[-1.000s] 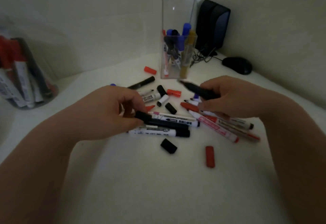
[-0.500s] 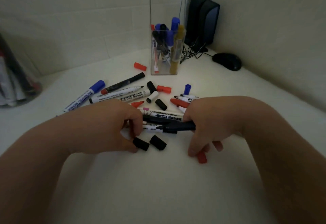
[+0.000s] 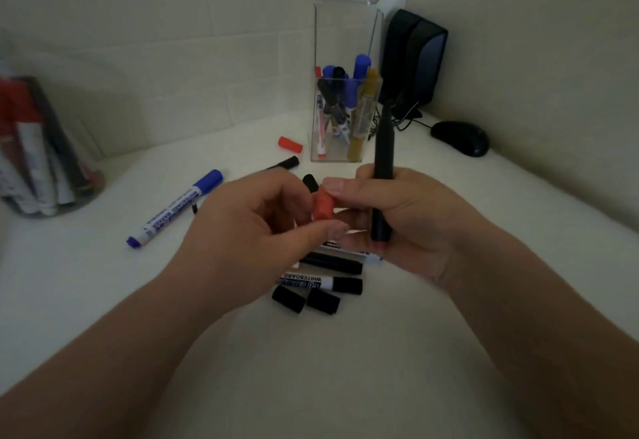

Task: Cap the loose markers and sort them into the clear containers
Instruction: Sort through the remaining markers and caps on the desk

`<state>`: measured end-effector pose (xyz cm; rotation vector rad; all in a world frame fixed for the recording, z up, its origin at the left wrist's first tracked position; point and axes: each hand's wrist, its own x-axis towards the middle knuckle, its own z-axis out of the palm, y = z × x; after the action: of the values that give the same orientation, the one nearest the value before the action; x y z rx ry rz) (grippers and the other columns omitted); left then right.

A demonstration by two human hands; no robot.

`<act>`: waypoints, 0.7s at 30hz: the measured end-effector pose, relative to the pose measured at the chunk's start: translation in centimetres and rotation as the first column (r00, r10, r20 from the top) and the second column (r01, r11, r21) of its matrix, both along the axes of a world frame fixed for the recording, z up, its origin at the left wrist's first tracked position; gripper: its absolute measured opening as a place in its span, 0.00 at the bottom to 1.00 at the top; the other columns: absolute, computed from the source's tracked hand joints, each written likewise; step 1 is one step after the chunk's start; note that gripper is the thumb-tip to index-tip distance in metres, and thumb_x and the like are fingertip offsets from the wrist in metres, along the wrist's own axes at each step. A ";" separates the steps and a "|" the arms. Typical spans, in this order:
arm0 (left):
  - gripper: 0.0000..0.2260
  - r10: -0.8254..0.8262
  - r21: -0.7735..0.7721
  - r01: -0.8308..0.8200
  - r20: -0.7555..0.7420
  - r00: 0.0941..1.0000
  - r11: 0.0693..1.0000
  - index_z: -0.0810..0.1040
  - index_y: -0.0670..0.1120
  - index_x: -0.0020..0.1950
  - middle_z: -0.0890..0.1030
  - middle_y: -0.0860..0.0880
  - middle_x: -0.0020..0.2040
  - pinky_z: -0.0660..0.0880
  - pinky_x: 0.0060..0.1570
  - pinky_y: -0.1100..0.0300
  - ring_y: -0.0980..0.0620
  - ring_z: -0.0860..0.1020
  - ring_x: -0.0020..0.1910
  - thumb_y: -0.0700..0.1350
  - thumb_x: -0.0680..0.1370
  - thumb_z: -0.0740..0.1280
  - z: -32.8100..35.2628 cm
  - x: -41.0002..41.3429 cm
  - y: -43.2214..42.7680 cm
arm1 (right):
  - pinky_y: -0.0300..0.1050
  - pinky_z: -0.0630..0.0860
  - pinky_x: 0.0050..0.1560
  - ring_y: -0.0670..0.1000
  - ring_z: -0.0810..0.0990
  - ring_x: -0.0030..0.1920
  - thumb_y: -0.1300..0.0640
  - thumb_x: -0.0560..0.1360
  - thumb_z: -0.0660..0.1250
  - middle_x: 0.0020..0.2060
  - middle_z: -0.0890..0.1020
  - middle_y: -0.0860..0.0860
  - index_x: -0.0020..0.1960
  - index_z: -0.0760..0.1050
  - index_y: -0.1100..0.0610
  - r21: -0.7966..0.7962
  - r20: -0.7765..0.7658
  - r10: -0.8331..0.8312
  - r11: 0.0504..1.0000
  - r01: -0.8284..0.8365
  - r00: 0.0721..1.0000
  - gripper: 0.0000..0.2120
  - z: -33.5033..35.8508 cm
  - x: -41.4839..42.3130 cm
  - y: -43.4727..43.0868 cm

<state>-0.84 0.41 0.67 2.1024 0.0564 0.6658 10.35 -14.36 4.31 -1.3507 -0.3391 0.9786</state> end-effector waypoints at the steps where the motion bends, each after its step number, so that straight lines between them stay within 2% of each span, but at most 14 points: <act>1: 0.15 0.030 -0.019 -0.030 0.016 0.999 0.999 0.80 0.50 0.46 0.82 0.50 0.38 0.78 0.32 0.49 0.47 0.80 0.32 0.55 0.65 0.77 -0.1 0.1 -0.1 | 0.46 0.81 0.33 0.54 0.85 0.37 0.63 0.74 0.71 0.40 0.86 0.59 0.36 0.70 0.57 0.020 -0.027 -0.008 1.000 0.008 1.000 0.13 0.1 -0.3 0.1; 4: 0.13 0.053 -0.018 -0.052 0.035 0.998 0.998 0.81 0.52 0.51 0.82 0.54 0.39 0.78 0.33 0.53 0.48 0.80 0.32 0.49 0.69 0.77 -0.2 0.2 -0.1 | 0.53 0.84 0.41 0.57 0.87 0.43 0.62 0.75 0.70 0.48 0.86 0.61 0.38 0.70 0.57 0.056 -0.063 -0.003 0.998 0.007 0.998 0.11 0.2 -0.4 0.2; 6: 0.09 0.068 0.011 -0.069 0.048 0.997 0.998 0.83 0.53 0.53 0.83 0.55 0.39 0.78 0.32 0.55 0.52 0.80 0.31 0.44 0.74 0.75 -0.3 0.3 0.1 | 0.54 0.84 0.44 0.58 0.86 0.47 0.59 0.76 0.70 0.49 0.86 0.60 0.43 0.74 0.59 0.008 -0.035 0.036 0.999 -0.035 0.999 0.06 0.3 -0.3 0.2; 7: 0.07 0.075 -0.055 -0.073 0.040 0.996 0.996 0.83 0.51 0.53 0.83 0.53 0.38 0.78 0.32 0.56 0.53 0.79 0.30 0.43 0.76 0.73 -0.3 0.4 0.3 | 0.50 0.84 0.40 0.57 0.86 0.44 0.55 0.77 0.69 0.47 0.86 0.59 0.45 0.77 0.60 -0.050 0.025 0.052 0.997 -0.051 0.998 0.08 0.3 -0.3 0.1; 8: 0.05 0.066 -0.209 -0.061 0.014 0.998 0.976 0.83 0.48 0.52 0.83 0.51 0.37 0.78 0.32 0.56 0.51 0.78 0.29 0.42 0.78 0.70 -0.3 0.6 0.4 | 0.44 0.81 0.32 0.54 0.84 0.36 0.51 0.78 0.68 0.42 0.87 0.58 0.44 0.78 0.60 -0.130 0.130 0.077 0.990 -0.060 0.989 0.12 0.4 -0.3 0.0; 9: 0.05 0.034 -0.415 -0.032 -0.003 0.999 0.909 0.83 0.45 0.51 0.82 0.49 0.36 0.78 0.33 0.56 0.50 0.78 0.30 0.43 0.78 0.68 -0.2 0.8 0.5 | 0.40 0.73 0.25 0.51 0.79 0.27 0.45 0.78 0.66 0.36 0.86 0.57 0.41 0.77 0.59 -0.216 0.252 0.115 0.974 -0.060 0.961 0.17 0.6 -0.2 -0.3; 10: 0.07 -0.008 -0.619 0.007 0.002 1.000 0.785 0.83 0.43 0.50 0.82 0.47 0.37 0.79 0.34 0.57 0.49 0.78 0.32 0.43 0.78 0.66 0.1 1.0 0.5 | 0.38 0.67 0.23 0.50 0.71 0.22 0.40 0.77 0.64 0.30 0.83 0.56 0.39 0.75 0.60 -0.284 0.353 0.168 0.956 -0.065 0.920 0.22 0.8 -0.1 -0.5; 11: 0.08 -0.040 -0.761 0.049 0.031 0.999 0.647 0.82 0.41 0.50 0.83 0.45 0.39 0.80 0.36 0.57 0.50 0.80 0.35 0.42 0.78 0.64 0.3 1.2 0.5 | 0.39 0.65 0.23 0.51 0.67 0.21 0.36 0.75 0.62 0.28 0.81 0.56 0.40 0.75 0.60 -0.325 0.416 0.223 0.942 -0.085 0.882 0.25 1.0 0.1 -0.8; 13: 0.08 -0.058 -0.871 0.111 0.095 0.994 0.478 0.80 0.39 0.51 0.85 0.43 0.45 0.82 0.41 0.57 0.49 0.83 0.39 0.37 0.80 0.61 0.5 1.5 0.8 | 0.42 0.65 0.25 0.52 0.67 0.24 0.34 0.73 0.59 0.30 0.80 0.55 0.46 0.76 0.52 -0.365 0.497 0.292 0.925 -0.108 0.817 0.22 1.3 0.4 -1.3; 16: 0.09 -0.073 -0.909 0.159 0.142 0.987 0.385 0.79 0.37 0.56 0.85 0.38 0.51 0.83 0.47 0.56 0.45 0.85 0.46 0.36 0.79 0.61 0.7 1.5 1.1 | 0.43 0.68 0.31 0.45 0.69 0.27 0.43 0.79 0.60 0.31 0.77 0.48 0.48 0.73 0.38 -0.361 0.644 0.286 0.931 -0.048 0.709 0.04 1.4 0.8 -1.8; 18: 0.11 -0.089 -0.914 0.168 0.145 0.985 0.368 0.78 0.37 0.59 0.85 0.37 0.52 0.82 0.50 0.56 0.43 0.85 0.50 0.35 0.78 0.61 0.7 1.5 1.1 | 0.39 0.69 0.31 0.41 0.71 0.27 0.47 0.80 0.60 0.31 0.78 0.46 0.49 0.72 0.34 -0.341 0.711 0.279 0.940 -0.031 0.646 0.07 1.4 0.9 -2.2; 21: 0.14 -0.102 -0.912 0.187 0.161 0.982 0.365 0.77 0.36 0.62 0.85 0.37 0.51 0.82 0.51 0.55 0.42 0.85 0.51 0.34 0.77 0.61 0.7 1.4 1.0 | 0.33 0.72 0.30 0.41 0.72 0.28 0.46 0.80 0.60 0.34 0.80 0.44 0.51 0.70 0.32 -0.404 0.773 0.344 0.915 -0.004 0.532 0.07 1.9 0.6 -2.5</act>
<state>0.61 1.39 1.35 0.9258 0.1608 0.4242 10.96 -16.87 6.24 -2.1287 -1.0992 0.4738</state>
